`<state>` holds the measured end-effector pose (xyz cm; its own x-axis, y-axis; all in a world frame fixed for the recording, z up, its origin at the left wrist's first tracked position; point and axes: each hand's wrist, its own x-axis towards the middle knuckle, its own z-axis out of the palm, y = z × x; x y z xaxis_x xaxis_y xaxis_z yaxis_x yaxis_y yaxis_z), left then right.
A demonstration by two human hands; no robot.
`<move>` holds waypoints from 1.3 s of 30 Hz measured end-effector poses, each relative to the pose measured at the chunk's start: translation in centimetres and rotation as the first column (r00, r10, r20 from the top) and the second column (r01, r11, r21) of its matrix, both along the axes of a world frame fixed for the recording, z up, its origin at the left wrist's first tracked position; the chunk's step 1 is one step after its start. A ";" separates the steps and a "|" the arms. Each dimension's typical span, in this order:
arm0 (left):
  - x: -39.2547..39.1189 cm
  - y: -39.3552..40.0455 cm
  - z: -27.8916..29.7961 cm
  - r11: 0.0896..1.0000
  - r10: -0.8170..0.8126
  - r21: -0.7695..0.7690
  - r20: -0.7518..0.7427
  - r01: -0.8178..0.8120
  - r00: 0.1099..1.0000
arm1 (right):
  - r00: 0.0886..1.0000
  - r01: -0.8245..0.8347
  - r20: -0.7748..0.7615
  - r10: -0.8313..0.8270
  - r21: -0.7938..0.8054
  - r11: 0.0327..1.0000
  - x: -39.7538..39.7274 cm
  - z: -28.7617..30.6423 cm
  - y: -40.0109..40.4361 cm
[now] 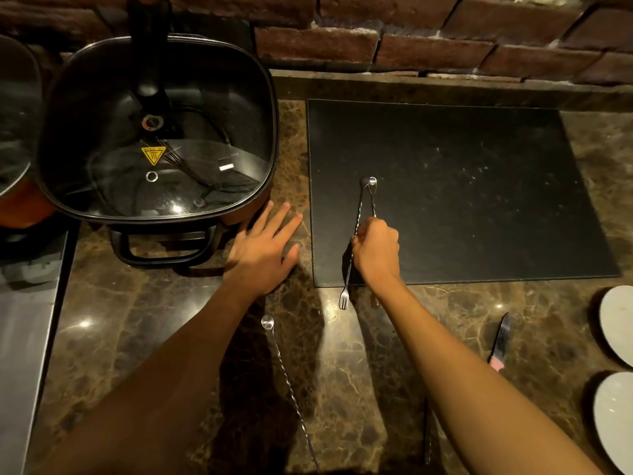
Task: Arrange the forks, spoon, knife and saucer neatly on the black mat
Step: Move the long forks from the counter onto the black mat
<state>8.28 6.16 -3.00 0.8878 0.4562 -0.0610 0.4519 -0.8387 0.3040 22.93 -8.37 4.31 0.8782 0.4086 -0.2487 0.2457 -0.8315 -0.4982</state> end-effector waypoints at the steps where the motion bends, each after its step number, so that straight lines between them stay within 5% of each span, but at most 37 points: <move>1: -0.2 0.0 -0.1 1.000 0.004 -0.005 -0.007 -0.004 1.000 | 1.000 -0.002 0.001 0.002 0.004 1.000 0.0 -0.1 0.0; 10: 0.0 -0.2 0.1 0.998 0.024 -0.049 -0.028 -0.026 0.999 | 0.999 -0.040 0.017 0.039 0.078 0.996 -1.3 0.2 -1.4; 14: 0.1 -0.2 0.2 0.998 0.033 -0.061 -0.036 -0.035 0.999 | 0.973 -0.206 -0.074 0.219 0.152 0.967 -7.6 0.9 -4.2; 20: -0.1 -0.4 0.3 0.997 0.041 -0.058 -0.021 -0.042 0.999 | 0.813 -0.466 -0.412 0.411 -0.038 0.884 -19.0 1.8 -10.9; 23: -0.2 -0.4 0.2 0.997 0.045 -0.061 -0.015 -0.046 0.999 | 0.766 -0.585 -0.453 0.456 -0.196 0.787 -21.4 2.4 -12.6; 39: 0.0 -0.2 -0.2 0.996 0.046 -0.071 -0.029 -0.048 0.999 | 0.856 -0.398 -0.386 0.345 -0.064 0.915 -19.5 1.3 -12.8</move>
<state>8.32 5.99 -3.16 0.8631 0.4907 -0.1193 0.4990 -0.7929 0.3498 3.39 -21.18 5.63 0.5063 0.6253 -0.5938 0.3765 -0.7798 -0.5002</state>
